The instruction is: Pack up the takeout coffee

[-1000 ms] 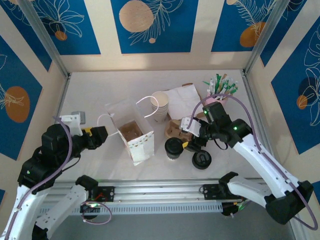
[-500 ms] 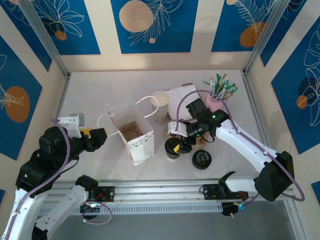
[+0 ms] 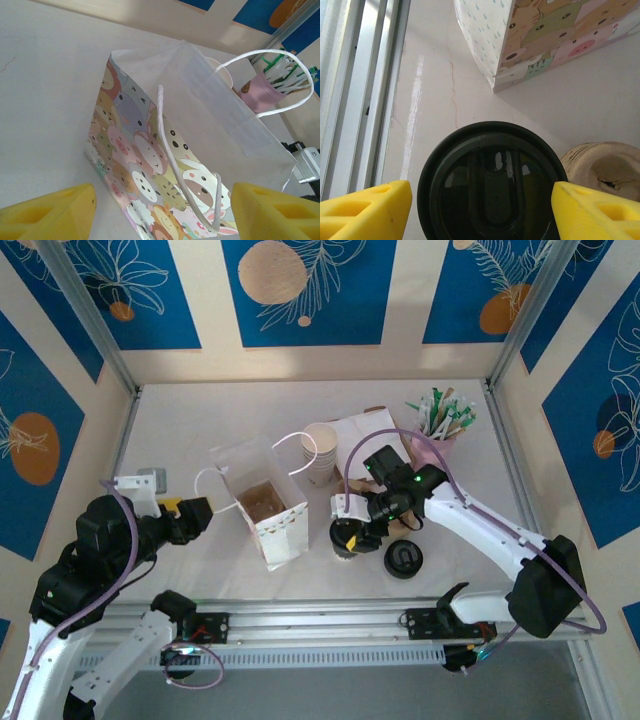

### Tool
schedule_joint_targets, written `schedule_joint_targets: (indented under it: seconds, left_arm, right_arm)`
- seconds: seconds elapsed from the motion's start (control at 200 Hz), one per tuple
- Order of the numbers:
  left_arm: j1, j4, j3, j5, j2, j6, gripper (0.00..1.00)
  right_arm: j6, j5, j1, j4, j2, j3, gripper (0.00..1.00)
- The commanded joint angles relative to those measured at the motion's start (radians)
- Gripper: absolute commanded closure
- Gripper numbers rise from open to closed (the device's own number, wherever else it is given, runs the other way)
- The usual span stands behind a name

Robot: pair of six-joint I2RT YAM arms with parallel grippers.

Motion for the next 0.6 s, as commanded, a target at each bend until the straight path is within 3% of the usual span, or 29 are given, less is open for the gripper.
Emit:
schedule_joint_targets:
  seconds: [0.0,0.345,0.595]
  left_arm:
    - [0.010,-0.012,0.005,-0.016,-0.012,0.018,0.28]
    - [0.010,-0.017,0.012,-0.021,-0.012,0.013,0.28]
    - [0.010,-0.016,0.009,-0.021,-0.013,0.007,0.28]
  right_arm:
    - [-0.007,0.004,0.004,0.005,0.013,-0.001,0.24]
    - [-0.008,0.033,-0.001,0.035,0.026,-0.004,0.17]
    - [-0.012,0.034,-0.001,0.038,0.049,-0.009,0.20]
